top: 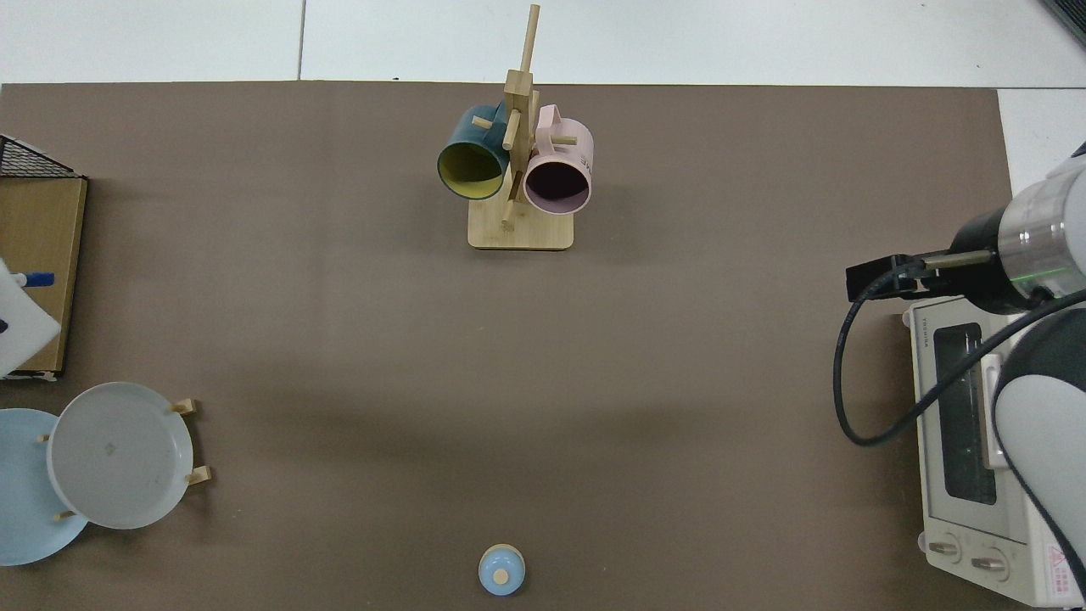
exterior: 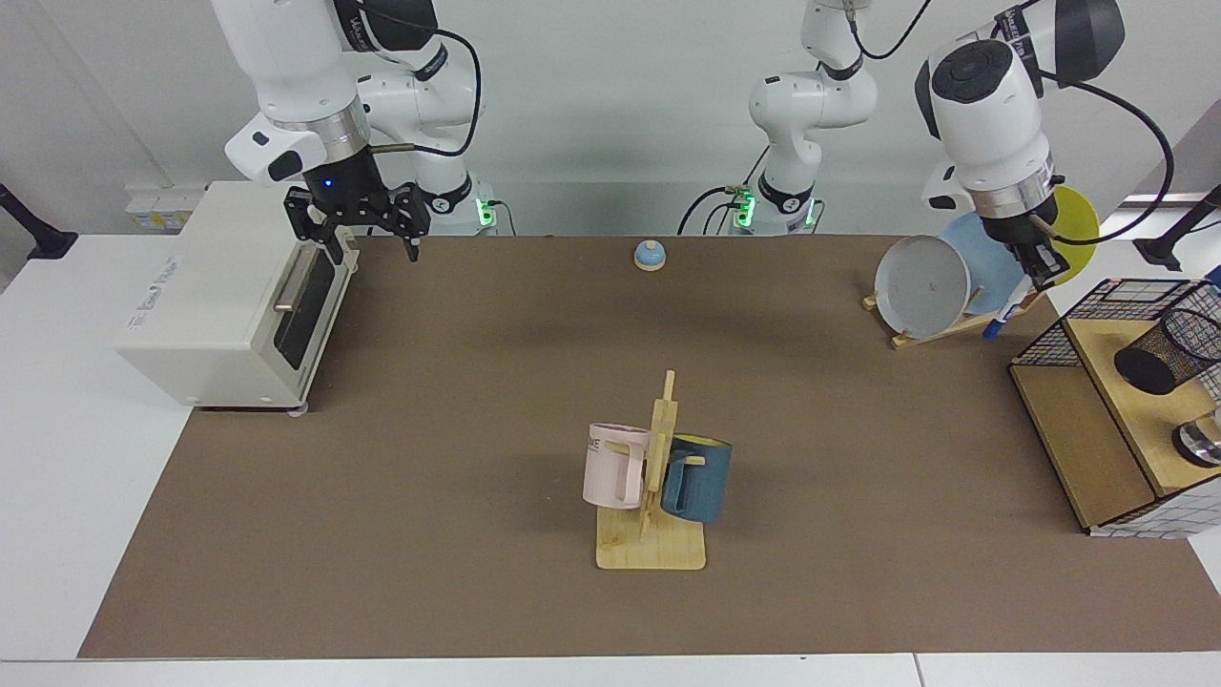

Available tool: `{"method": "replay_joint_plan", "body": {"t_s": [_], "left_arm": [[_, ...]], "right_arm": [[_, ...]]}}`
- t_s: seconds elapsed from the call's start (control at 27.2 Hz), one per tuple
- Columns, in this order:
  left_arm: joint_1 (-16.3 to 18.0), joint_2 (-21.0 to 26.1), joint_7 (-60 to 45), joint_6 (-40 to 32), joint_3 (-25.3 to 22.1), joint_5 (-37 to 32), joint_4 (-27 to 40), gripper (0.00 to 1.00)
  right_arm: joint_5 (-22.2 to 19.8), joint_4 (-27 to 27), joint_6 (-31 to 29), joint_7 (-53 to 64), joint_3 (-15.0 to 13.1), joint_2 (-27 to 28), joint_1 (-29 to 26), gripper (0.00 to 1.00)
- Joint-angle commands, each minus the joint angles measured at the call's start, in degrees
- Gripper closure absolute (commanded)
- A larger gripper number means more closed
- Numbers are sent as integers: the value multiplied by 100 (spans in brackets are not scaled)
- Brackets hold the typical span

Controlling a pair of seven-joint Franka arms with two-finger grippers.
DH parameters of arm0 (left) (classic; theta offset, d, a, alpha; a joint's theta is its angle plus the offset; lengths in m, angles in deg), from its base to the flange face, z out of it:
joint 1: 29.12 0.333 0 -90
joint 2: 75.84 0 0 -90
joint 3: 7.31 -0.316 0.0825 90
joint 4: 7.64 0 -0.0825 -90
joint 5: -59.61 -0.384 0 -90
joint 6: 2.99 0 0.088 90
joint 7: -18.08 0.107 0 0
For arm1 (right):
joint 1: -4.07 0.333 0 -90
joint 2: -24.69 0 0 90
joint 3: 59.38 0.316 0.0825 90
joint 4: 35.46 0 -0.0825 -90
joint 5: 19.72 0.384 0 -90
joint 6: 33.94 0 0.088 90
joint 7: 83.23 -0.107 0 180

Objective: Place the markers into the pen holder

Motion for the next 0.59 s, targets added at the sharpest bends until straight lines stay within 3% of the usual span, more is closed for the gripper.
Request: {"method": "replay_joint_plan", "body": {"t_s": [0.0, 0.26, 0.55], "left_arm": [[403, 189, 681, 489, 55, -412, -235, 100], [1176, 453, 1850, 1219, 55, -466, -542, 100], [1730, 822, 3125, 1703, 55, -421, -1149, 100]], "right_arm": [[148, -50, 77, 197, 43, -74, -168, 0], [148, -50, 77, 197, 43, -74, -177, 0], [148, -50, 77, 197, 43, -74, -177, 0]]}}
